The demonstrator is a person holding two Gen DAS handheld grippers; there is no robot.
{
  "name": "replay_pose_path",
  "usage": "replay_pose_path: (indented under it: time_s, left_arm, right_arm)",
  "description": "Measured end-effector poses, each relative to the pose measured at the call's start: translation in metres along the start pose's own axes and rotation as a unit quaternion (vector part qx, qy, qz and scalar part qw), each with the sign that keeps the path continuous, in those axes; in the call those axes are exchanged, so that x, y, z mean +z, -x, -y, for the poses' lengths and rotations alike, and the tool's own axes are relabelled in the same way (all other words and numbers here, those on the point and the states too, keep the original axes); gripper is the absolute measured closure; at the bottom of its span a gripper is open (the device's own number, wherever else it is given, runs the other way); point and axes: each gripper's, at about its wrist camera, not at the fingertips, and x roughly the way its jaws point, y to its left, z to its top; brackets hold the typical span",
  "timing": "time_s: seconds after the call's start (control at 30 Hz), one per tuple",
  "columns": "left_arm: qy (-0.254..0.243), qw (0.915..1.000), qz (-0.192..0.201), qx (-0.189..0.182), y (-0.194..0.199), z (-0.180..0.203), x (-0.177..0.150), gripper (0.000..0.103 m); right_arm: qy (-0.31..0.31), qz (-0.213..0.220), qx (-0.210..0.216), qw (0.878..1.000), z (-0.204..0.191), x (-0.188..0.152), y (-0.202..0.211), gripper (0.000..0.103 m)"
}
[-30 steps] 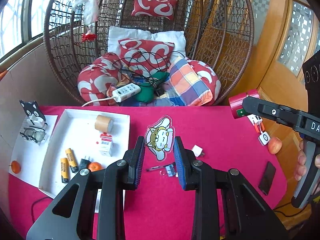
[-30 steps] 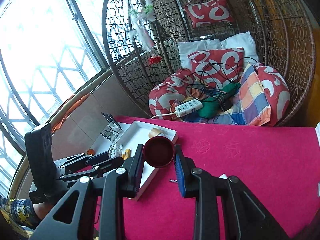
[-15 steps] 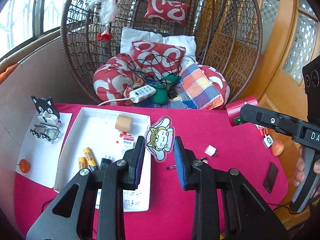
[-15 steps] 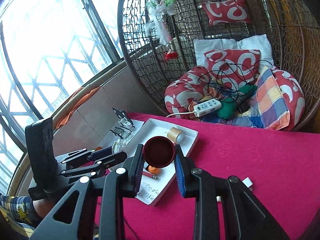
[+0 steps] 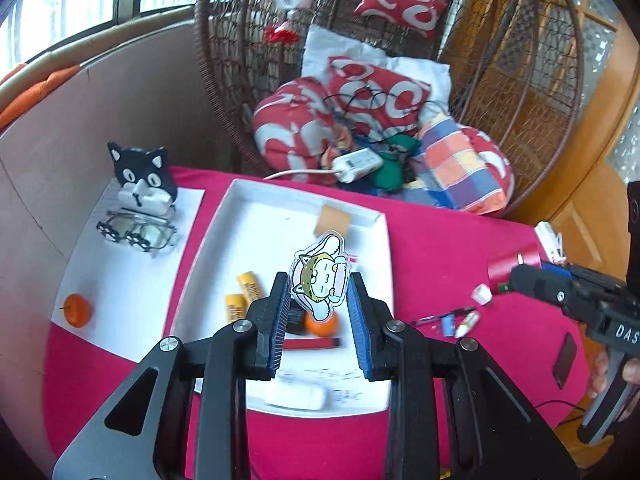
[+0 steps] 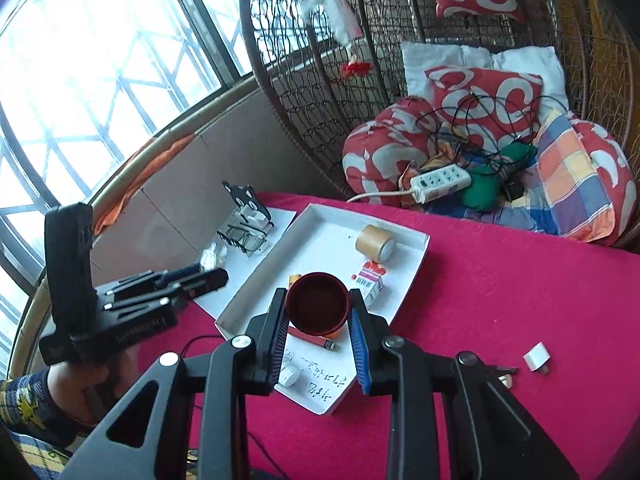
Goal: Organize rigid objects
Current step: 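Carry the keychain and lipstick tube into the tray and release both, then move the left tool toward the blue clip while the right tool approaches the white plug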
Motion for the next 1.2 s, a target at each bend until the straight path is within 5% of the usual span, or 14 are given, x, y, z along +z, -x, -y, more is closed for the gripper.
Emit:
replay_pose_path:
  time_s: [0.43, 0.67, 0.73, 0.77, 0.8, 0.87, 1.2]
  left_arm:
    - [-0.032, 0.9917, -0.125, 0.000, -0.108, -0.035, -0.003, 0.075]
    - [-0.029, 0.9886, -0.147, 0.007, -0.122, -0.040, -0.015, 0.075]
    - [-0.024, 0.9892, -0.144, 0.011, -0.121, -0.042, -0.015, 0.066]
    - [-0.021, 0.9901, -0.138, 0.012, -0.120, -0.043, -0.014, 0.041]
    - [-0.014, 0.9919, -0.125, 0.018, -0.116, -0.045, -0.014, 0.014]
    - [-0.005, 0.9945, -0.100, 0.030, -0.109, -0.048, -0.011, 0.000]
    - [0.022, 0.9954, -0.070, 0.063, -0.087, -0.039, -0.012, 0.000]
  right_arm:
    - [0.015, -0.172, -0.032, 0.984, -0.018, -0.050, -0.134, 0.075]
    - [0.013, -0.200, -0.051, 0.978, -0.021, -0.055, -0.165, 0.074]
    - [0.014, -0.194, -0.056, 0.979, -0.021, -0.051, -0.167, 0.072]
    - [0.018, -0.184, -0.067, 0.980, -0.020, -0.049, -0.164, 0.061]
    - [0.018, -0.176, -0.074, 0.981, -0.019, -0.048, -0.165, 0.034]
    - [0.017, -0.157, -0.090, 0.983, -0.017, -0.044, -0.160, 0.001]
    - [0.008, -0.118, -0.104, 0.988, -0.005, -0.042, -0.137, 0.000]
